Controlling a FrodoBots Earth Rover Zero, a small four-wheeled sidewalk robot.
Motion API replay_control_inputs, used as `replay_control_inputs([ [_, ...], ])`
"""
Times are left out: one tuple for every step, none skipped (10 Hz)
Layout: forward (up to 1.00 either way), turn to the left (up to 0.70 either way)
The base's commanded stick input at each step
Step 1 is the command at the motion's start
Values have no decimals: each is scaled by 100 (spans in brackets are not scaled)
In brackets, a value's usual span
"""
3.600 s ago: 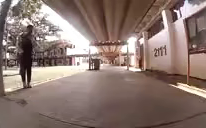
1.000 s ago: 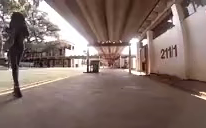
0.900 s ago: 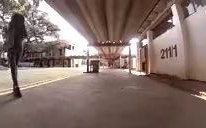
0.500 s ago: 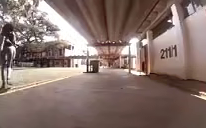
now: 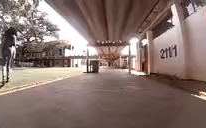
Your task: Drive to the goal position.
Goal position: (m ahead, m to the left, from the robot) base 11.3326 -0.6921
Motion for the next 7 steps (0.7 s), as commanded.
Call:
replay_control_inputs([
  [50,0],
  [50,0],
  [50,0],
  [50,0],
  [50,0],
  [50,0],
  [50,0],
])
